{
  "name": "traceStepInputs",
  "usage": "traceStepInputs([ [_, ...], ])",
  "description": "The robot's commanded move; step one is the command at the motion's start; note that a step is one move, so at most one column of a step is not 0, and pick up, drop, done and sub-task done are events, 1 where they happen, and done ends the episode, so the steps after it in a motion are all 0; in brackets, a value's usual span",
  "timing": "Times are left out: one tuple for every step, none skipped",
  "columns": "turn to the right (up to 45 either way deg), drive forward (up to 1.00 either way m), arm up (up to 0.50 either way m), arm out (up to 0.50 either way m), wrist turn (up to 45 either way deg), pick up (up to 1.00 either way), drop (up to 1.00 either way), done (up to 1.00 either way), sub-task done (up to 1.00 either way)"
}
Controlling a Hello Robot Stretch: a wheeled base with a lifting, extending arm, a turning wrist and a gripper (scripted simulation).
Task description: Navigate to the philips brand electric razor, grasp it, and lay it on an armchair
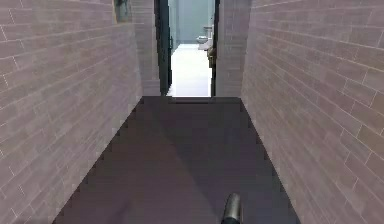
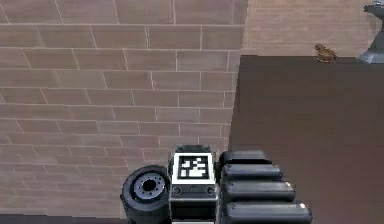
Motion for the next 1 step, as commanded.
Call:
traceStepInputs([
  [0.0,1.0,0.0,0.0,0.0,0.0,0.0,0.0,0.0],
])
